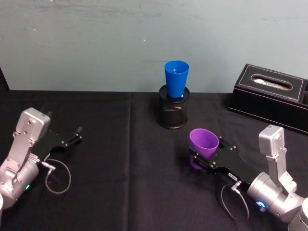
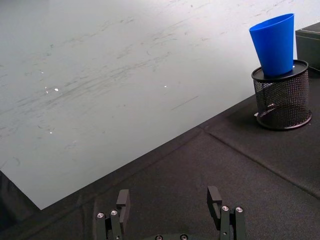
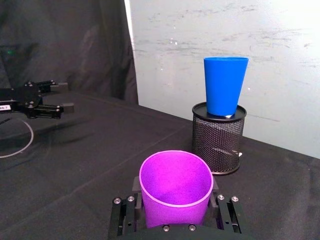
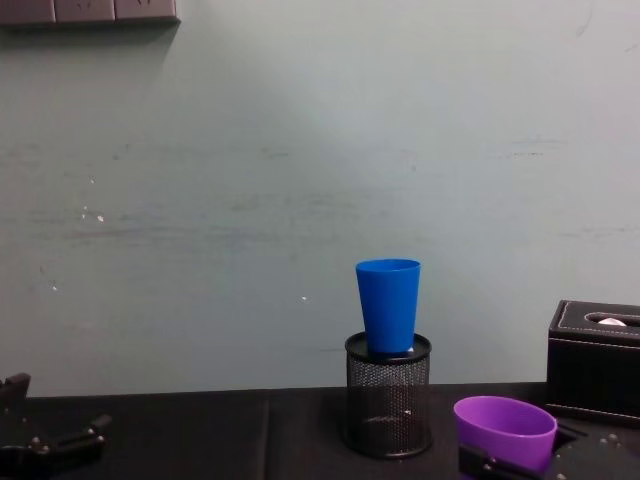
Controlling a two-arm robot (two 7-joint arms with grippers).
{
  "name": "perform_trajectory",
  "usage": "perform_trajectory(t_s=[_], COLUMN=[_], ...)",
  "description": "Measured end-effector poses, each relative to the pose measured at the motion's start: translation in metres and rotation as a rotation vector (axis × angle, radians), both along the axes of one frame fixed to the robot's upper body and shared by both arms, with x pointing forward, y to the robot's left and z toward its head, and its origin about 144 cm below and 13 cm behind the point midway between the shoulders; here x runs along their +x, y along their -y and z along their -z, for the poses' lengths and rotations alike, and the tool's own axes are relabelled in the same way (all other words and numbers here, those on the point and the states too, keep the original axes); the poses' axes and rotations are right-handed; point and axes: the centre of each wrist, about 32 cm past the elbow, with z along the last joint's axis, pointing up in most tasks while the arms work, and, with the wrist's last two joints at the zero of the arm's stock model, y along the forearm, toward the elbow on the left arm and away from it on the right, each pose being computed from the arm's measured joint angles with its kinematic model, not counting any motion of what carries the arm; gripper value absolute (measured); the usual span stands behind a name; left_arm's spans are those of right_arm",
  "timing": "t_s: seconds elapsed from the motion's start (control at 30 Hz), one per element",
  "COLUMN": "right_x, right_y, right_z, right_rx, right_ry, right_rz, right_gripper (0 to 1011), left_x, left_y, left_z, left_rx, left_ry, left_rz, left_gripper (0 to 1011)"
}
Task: Pick up one cup with a gripper and tap it against the other cup.
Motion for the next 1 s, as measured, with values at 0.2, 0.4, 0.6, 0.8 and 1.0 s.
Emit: perform_trajectory(t_s=[0.2, 0.4, 0.6, 0.8, 1.0], right_x=[0.003, 0.004, 0.004, 0.004, 0.004], right_y=[-0.001, -0.002, -0.002, -0.002, -0.001], right_z=[0.006, 0.010, 0.013, 0.015, 0.017], right_rx=[0.005, 0.003, 0.000, -0.004, -0.004], right_ry=[-0.007, -0.010, -0.017, -0.022, -0.026], right_rz=[0.004, 0.005, 0.008, 0.009, 0.008], right_gripper=[731, 731, 731, 731, 731], left_x=[0.000, 0.000, 0.000, 0.000, 0.000], left_y=[0.000, 0.000, 0.000, 0.000, 0.000], left_z=[0.000, 0.000, 0.000, 0.000, 0.000], left_rx=[0.000, 0.000, 0.000, 0.000, 0.000], left_ry=[0.000, 0.000, 0.000, 0.000, 0.000], left_rz=[0.000, 0.000, 0.000, 0.000, 0.000], left_gripper=[1011, 1011, 1011, 1011, 1011])
